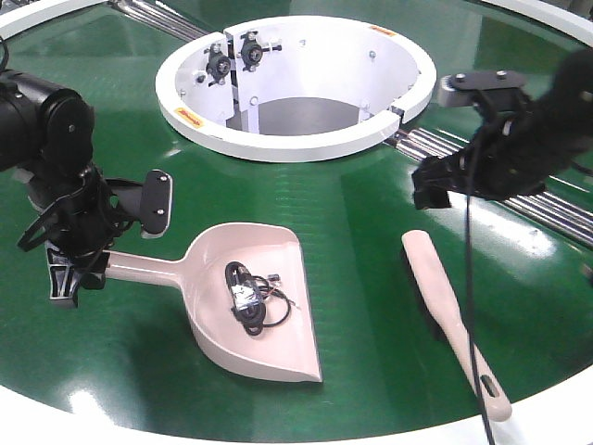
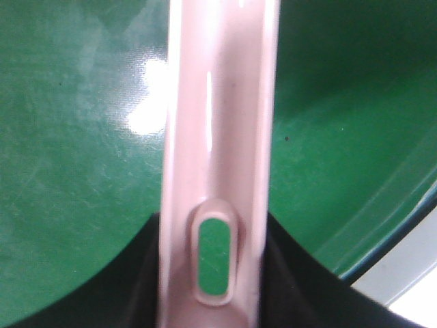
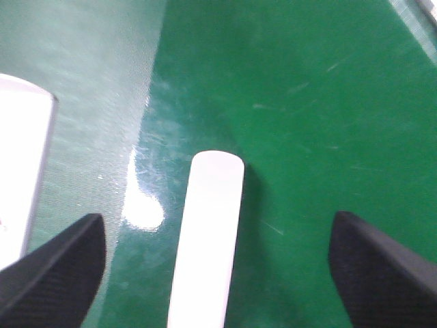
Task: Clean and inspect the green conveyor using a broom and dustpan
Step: 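Open the right gripper and raise the right arm away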
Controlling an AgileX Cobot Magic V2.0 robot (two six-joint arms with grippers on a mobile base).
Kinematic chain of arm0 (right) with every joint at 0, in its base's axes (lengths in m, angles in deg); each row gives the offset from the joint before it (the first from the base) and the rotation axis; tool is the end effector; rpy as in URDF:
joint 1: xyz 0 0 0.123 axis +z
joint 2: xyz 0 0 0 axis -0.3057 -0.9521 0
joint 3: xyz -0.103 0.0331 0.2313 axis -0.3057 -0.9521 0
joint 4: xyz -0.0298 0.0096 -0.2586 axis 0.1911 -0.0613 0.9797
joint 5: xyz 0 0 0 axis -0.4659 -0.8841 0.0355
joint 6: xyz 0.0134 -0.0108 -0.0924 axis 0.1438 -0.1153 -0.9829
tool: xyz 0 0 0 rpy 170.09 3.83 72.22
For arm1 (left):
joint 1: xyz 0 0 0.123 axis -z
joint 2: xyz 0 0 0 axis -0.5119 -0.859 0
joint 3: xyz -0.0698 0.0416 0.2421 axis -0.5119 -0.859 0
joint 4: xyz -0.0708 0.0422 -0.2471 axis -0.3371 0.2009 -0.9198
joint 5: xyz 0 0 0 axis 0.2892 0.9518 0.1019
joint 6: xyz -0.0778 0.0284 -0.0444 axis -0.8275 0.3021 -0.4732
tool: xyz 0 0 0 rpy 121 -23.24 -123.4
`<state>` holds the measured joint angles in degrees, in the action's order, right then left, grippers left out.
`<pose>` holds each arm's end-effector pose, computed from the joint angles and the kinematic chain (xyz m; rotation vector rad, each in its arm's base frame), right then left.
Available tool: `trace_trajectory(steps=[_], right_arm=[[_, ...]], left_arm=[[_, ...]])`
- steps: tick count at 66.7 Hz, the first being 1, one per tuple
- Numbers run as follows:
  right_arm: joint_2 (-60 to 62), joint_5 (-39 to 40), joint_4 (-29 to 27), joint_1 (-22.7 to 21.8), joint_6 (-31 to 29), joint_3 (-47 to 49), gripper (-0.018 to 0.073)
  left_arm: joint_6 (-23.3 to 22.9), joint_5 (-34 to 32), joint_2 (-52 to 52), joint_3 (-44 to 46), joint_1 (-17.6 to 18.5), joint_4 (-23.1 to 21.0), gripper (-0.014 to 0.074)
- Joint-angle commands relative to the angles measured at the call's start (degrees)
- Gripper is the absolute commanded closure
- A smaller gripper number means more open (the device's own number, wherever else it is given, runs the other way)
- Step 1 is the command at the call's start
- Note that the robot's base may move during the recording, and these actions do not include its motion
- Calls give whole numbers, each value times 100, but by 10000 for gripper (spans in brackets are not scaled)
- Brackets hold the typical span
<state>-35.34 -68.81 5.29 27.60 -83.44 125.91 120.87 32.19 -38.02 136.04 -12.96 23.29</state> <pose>0.3480 0.0661 0.2660 -0.2495 2.5727 0.1423 0.3345 -0.0942 0.2237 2.1017 2.3199 0.2362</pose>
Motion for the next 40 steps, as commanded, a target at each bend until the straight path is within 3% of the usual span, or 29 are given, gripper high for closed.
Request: trace_trajectory(steps=[1, 26, 40], right_arm=[[1054, 962, -7, -20, -35, -569, -14], [4134, 2180, -2, -20, -35, -2975, 148], [6193, 2623, 55, -20, -88, -4127, 374]], left_arm=[[-132, 79, 218, 130, 43, -67, 603], [-132, 79, 218, 130, 43, -67, 603], [-132, 79, 218, 130, 43, -67, 603]])
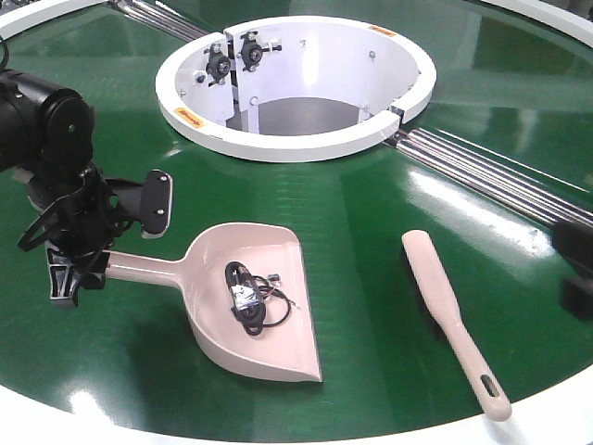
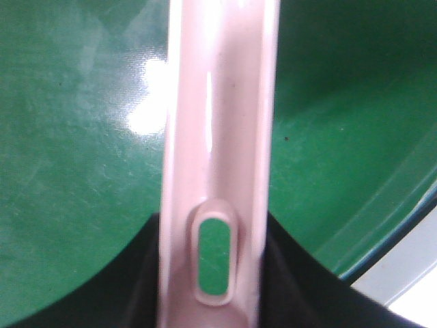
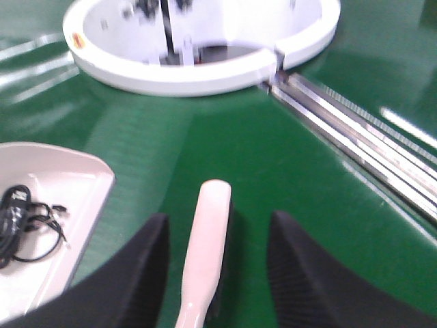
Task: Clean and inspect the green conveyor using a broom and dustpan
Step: 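Open the right gripper and raise the right arm away, then open the left gripper off the dustpan handle and lift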
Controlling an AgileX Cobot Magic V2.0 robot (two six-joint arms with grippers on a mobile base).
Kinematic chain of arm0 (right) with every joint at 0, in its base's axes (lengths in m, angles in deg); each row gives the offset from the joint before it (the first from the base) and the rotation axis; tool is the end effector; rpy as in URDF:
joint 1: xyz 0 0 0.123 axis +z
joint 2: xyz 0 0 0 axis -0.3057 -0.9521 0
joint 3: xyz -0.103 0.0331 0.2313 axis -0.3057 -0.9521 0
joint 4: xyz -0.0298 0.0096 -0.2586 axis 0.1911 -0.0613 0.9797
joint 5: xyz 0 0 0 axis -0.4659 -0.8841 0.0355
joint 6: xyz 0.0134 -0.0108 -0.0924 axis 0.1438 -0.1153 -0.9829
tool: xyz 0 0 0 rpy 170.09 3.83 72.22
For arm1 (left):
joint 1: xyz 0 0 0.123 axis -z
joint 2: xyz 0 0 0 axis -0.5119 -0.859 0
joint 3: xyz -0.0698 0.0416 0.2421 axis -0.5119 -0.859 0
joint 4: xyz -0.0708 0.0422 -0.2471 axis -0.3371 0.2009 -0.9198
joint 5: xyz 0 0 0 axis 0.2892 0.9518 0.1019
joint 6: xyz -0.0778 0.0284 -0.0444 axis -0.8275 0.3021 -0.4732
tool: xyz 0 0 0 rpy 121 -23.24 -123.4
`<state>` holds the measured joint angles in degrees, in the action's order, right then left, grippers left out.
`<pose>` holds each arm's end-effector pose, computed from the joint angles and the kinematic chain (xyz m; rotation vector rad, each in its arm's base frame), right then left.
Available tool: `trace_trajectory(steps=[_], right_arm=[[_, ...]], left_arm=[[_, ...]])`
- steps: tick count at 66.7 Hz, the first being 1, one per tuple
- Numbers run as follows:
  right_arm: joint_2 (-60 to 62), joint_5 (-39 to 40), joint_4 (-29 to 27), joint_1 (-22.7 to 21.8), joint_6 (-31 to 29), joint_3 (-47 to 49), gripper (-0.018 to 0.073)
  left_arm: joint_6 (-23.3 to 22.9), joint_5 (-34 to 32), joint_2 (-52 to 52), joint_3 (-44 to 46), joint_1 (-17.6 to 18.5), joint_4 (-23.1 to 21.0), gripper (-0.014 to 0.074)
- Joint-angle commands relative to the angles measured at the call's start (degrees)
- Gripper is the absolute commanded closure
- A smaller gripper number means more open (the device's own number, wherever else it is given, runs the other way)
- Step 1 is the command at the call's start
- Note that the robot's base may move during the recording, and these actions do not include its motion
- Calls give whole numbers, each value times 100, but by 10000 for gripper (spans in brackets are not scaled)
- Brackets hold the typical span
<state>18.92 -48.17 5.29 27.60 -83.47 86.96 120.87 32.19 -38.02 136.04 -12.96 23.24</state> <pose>0.1640 0.0320 0.3121 -0.1790 1.9490 0.1585 0.3344 -0.0942 0.2237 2.1012 2.3200 0.2350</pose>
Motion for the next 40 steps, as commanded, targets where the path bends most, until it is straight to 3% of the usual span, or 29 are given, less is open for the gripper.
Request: trace_trajectory(steps=[1, 10, 40], right_arm=[[885, 559, 55, -20, -92, -318, 403], [1841, 551, 55, -20, -100, -739, 573], [2229, 134, 35, -20, -119, -865, 567]], left_arm=[[-132, 79, 218, 130, 43, -62, 603], [-132, 79, 218, 130, 43, -62, 603], [-132, 79, 218, 130, 43, -62, 603]])
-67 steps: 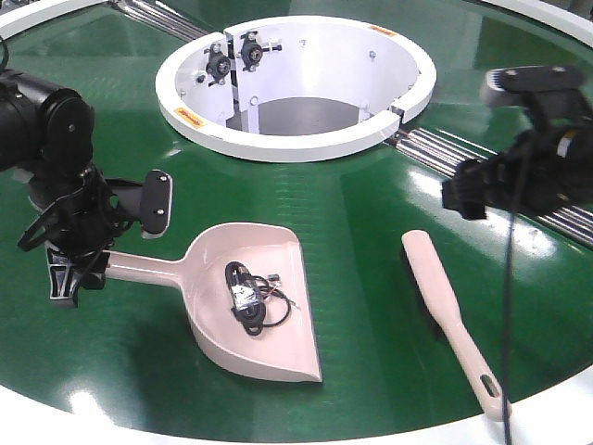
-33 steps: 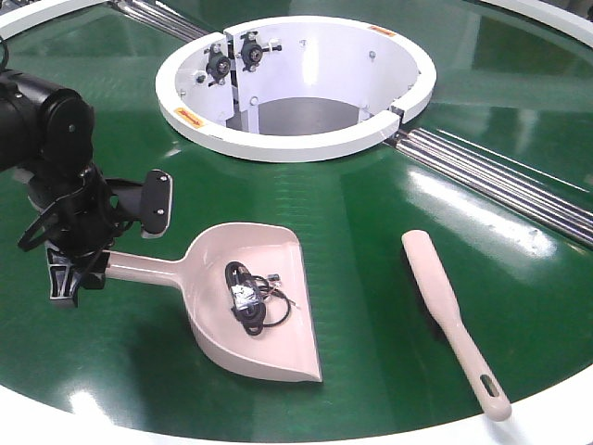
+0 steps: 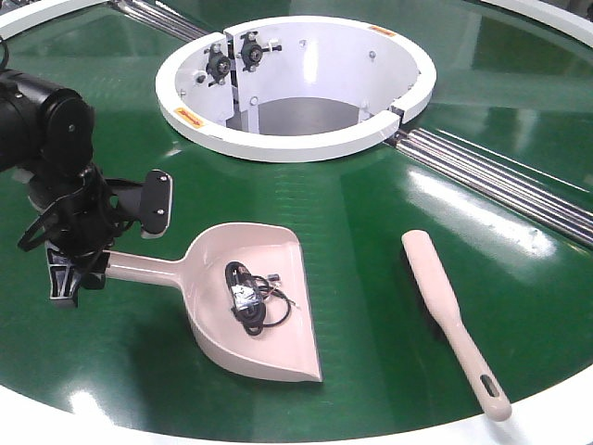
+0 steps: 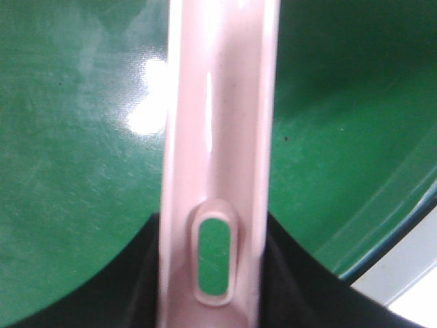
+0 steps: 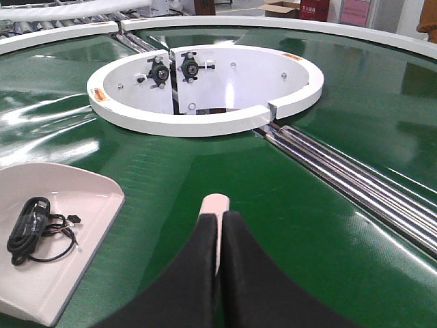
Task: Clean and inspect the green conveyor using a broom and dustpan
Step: 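Open the left gripper off the dustpan handle and lift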
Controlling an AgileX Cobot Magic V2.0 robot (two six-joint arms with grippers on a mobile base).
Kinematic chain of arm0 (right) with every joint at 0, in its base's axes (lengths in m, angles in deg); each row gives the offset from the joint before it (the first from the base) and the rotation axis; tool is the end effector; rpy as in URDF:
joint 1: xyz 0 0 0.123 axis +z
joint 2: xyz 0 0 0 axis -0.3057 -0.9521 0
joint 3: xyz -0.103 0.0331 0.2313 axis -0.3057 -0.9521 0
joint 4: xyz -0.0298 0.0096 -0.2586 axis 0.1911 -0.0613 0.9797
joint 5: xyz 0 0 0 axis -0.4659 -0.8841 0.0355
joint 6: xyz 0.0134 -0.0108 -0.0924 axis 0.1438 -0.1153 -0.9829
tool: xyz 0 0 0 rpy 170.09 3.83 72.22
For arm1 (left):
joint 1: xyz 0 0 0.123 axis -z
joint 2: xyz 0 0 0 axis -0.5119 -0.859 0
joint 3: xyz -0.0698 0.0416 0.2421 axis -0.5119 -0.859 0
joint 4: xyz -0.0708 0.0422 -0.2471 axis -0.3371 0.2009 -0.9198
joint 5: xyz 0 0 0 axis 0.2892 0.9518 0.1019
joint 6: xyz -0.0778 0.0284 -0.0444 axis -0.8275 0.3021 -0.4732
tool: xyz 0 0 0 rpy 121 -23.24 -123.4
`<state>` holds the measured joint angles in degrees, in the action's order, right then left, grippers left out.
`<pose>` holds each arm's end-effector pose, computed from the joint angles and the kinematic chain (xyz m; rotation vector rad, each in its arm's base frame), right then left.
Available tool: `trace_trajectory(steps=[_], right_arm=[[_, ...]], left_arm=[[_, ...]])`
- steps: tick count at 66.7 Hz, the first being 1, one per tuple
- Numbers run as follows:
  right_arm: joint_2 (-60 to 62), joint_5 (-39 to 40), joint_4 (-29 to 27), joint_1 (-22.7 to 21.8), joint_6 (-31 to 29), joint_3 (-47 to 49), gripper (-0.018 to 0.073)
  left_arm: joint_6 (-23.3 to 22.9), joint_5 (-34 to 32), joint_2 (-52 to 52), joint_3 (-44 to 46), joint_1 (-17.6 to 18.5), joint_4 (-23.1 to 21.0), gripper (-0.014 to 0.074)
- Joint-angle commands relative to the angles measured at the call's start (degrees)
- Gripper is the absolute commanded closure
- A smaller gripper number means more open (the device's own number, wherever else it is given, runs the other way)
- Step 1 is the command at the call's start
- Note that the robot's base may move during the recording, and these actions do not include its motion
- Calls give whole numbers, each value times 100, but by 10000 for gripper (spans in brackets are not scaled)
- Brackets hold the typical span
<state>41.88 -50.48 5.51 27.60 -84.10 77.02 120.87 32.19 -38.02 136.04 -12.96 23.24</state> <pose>0.0966 0.0205 0.3021 -0.1816 1.7604 0.1566 0.3344 -0.0942 0.2237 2.1012 2.3200 0.2350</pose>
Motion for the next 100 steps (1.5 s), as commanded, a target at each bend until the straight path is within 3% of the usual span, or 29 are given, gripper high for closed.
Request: trace_trajectory(steps=[1, 52, 64, 77, 91, 100], right_arm=[[-67, 365, 13, -20, -56, 129, 567], [-67, 365, 13, -20, -56, 129, 567], [-67, 365, 13, -20, -56, 129, 567], [-67, 365, 13, -20, -56, 129, 567], [-67, 360, 13, -20, -56, 129, 567], [-67, 338, 13, -20, -56, 129, 567]], left_arm=[[-132, 79, 218, 130, 43, -62, 603], [-132, 55, 218, 130, 43, -52, 599], [-132, 37, 218, 130, 43, -46, 561], [-132, 37, 218, 130, 43, -58, 395], [-139, 45, 254, 130, 43, -52, 100], [-139, 39, 375, 130, 43, -9, -1]])
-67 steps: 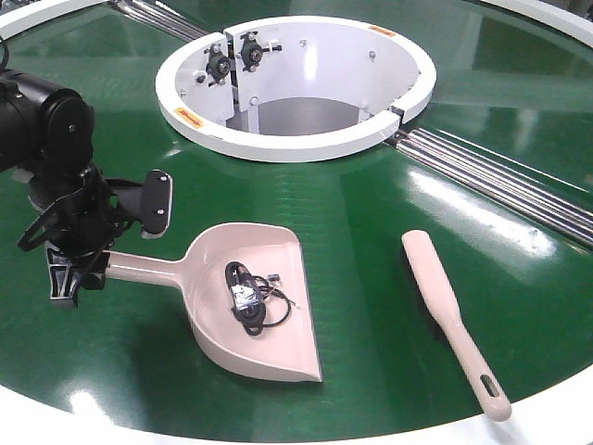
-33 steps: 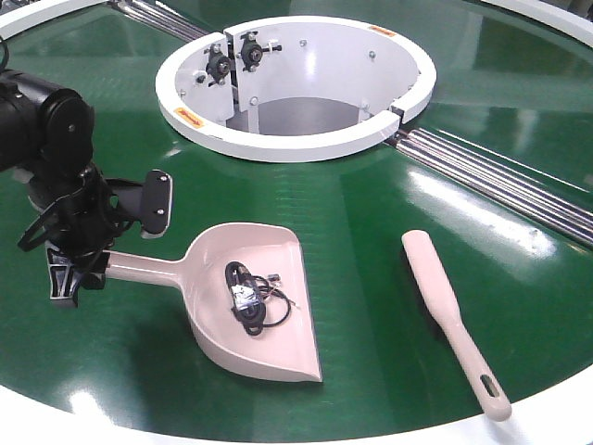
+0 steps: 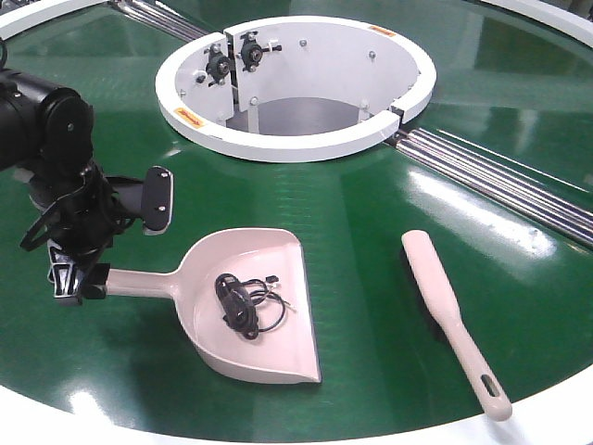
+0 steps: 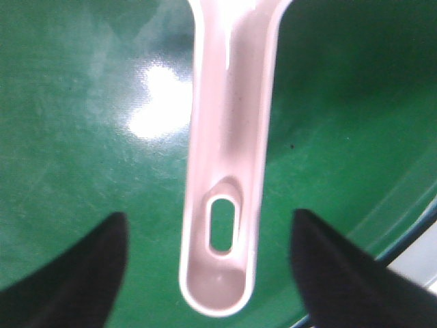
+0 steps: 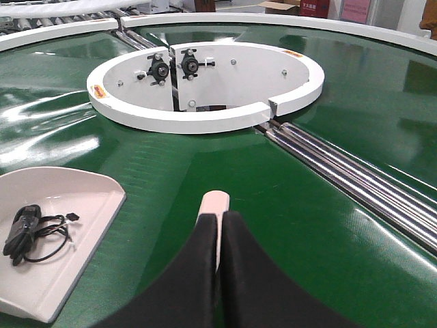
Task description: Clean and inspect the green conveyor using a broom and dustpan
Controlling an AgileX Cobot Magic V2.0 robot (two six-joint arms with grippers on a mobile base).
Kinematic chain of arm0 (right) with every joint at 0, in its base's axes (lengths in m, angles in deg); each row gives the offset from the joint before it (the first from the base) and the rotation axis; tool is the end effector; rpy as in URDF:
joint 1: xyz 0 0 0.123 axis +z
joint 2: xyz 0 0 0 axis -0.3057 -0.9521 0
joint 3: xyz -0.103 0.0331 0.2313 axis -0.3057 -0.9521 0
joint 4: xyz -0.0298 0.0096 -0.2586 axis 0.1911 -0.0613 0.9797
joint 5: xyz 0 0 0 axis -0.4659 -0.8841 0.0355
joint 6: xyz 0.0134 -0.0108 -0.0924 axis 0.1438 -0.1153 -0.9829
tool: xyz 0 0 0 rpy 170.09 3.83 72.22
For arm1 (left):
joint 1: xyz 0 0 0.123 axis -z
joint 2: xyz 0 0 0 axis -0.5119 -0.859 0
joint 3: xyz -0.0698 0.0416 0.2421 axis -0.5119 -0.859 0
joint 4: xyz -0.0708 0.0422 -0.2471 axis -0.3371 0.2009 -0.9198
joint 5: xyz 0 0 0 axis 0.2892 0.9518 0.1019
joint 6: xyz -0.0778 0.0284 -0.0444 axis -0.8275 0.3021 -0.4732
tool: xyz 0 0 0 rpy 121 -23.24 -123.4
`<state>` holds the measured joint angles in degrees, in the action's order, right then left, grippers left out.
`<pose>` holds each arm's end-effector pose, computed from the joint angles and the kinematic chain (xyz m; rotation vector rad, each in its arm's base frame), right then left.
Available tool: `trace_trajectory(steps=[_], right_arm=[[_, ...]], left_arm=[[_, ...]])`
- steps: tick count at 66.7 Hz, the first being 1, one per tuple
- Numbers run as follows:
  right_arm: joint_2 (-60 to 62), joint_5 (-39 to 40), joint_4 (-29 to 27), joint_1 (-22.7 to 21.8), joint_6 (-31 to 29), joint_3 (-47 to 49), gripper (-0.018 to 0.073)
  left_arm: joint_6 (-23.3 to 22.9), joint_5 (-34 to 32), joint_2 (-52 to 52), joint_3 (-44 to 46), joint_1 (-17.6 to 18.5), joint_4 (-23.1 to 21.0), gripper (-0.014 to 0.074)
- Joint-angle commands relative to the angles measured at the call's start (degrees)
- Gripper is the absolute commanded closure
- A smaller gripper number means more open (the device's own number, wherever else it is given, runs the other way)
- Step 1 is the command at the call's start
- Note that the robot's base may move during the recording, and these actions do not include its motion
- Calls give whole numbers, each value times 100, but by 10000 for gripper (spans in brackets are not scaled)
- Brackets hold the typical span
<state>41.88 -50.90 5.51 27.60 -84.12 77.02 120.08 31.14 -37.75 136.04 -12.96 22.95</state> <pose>0.0964 0.0205 0.3014 -0.1831 1.7676 0.1564 0.3354 -0.0951 0.2254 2.0681 2.3166 0.2397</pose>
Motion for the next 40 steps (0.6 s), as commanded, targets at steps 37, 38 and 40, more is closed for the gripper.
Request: trace_trajectory(steps=[37, 38, 40], right_arm=[[-67, 379, -32, -20, -54, 129, 567], [-67, 379, -32, -20, -54, 129, 567], [-67, 379, -32, -20, -54, 129, 567]], left_arm=[[-2754, -848, 2033, 130, 43, 17, 256], [-2855, -899, 2075, 130, 43, 17, 272], [-3124, -1030, 2176, 130, 43, 17, 312]])
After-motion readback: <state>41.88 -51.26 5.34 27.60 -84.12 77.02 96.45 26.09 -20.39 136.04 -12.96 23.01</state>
